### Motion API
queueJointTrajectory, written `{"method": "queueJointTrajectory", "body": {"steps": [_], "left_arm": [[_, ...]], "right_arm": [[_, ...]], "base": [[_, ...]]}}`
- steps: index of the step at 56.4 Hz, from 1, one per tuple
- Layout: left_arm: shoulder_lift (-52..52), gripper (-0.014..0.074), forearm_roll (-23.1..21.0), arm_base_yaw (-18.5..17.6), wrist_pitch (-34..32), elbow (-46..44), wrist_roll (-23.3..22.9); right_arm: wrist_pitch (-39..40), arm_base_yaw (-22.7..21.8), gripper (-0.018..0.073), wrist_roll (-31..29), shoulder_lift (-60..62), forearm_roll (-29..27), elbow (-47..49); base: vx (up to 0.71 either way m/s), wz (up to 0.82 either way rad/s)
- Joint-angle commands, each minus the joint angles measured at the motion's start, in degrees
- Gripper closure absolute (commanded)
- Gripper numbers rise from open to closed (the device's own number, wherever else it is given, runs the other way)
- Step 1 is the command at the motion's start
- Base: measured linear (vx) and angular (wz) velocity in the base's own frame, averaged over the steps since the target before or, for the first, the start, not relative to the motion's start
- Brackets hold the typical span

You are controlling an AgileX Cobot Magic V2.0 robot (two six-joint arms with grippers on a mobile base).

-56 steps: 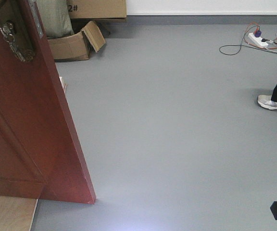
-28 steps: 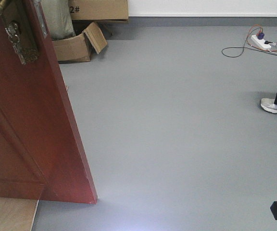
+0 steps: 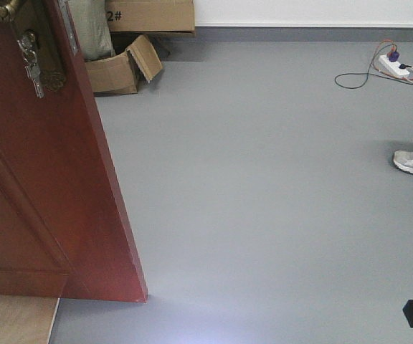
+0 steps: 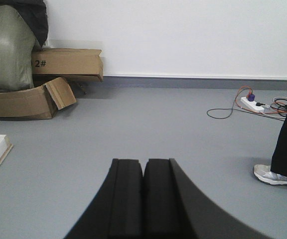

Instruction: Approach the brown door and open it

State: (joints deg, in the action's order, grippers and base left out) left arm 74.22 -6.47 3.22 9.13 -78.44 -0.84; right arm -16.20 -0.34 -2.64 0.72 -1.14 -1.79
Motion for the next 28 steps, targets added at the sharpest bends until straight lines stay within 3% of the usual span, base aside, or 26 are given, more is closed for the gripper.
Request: {"method": "queueJointTrajectory", "body": {"steps": [1, 28], "left_arm": [[-1.5, 0.0603, -0.1, -0.3, -5.0, -1.6, -0.3], [-1.5, 0.0603, -0.1, -0.3, -5.0, -1.6, -0.3]], "right_arm": [[4.7, 0.1, 0.0559, -0.3, 0.6, 0.4, -0.2], [4.7, 0.1, 0.0559, -0.3, 0.6, 0.4, -0.2]], "base": [[0.01, 0.00], [0.00, 0.00]]}}
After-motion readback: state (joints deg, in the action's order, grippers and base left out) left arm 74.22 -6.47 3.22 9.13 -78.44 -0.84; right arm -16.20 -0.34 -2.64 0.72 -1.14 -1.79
